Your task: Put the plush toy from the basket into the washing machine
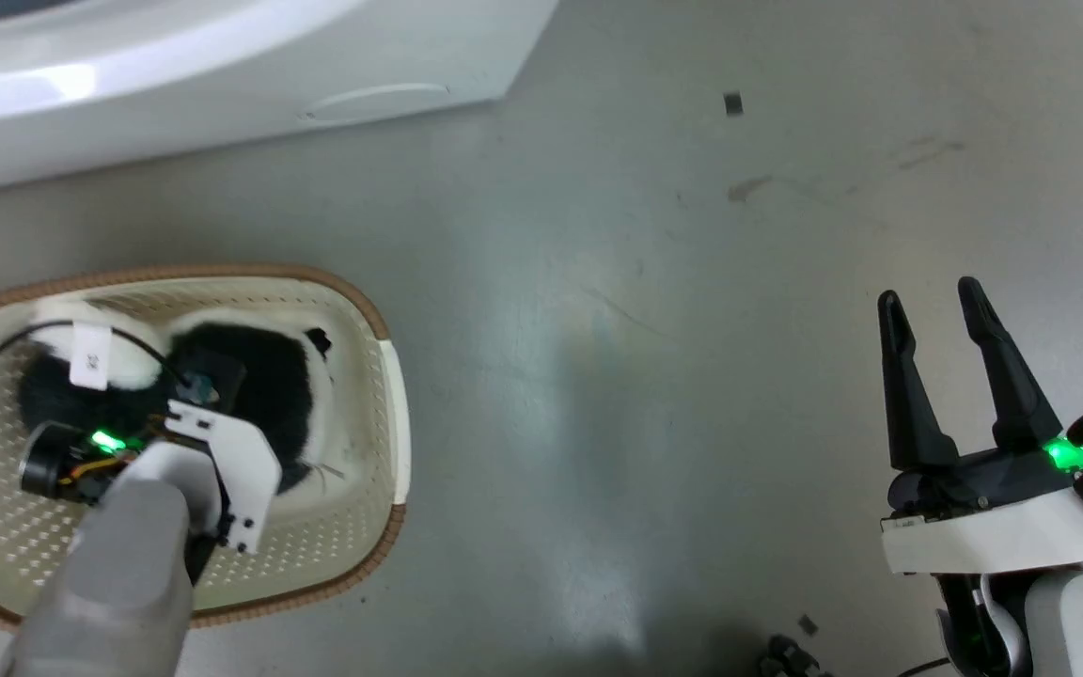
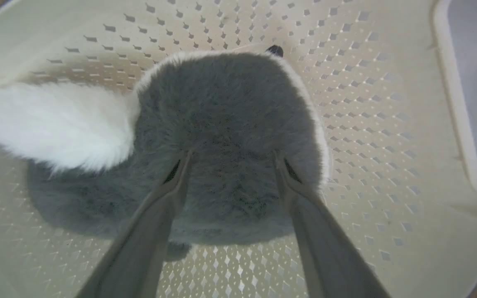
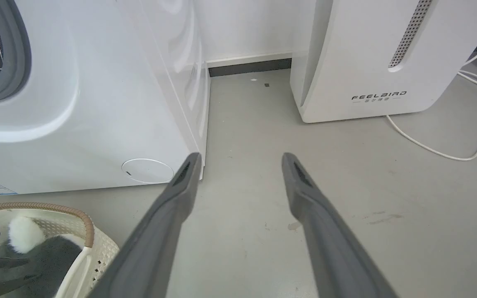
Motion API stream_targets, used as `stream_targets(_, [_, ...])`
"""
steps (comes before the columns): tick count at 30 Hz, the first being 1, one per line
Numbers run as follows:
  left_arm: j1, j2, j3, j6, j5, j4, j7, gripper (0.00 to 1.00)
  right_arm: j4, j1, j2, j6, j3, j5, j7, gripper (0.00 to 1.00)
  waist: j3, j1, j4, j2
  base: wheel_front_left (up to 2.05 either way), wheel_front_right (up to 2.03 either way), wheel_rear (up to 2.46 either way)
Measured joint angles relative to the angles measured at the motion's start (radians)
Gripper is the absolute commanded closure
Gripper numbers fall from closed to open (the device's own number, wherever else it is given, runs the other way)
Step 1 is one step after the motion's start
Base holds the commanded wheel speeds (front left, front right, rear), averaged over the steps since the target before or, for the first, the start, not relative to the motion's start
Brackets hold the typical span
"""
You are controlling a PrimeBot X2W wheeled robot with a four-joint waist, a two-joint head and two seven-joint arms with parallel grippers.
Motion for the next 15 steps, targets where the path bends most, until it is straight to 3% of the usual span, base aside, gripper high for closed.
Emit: stream_targets(15, [-0.183,0.062,-0.087,0.003,0.016,0.136,0.049,0.00,-0.012,-0.029,0.000,0.000,0.022,0.068,-0.031,0.00,0.161,0.0000,-0.057,0.0000,0.00,0.00,0.00])
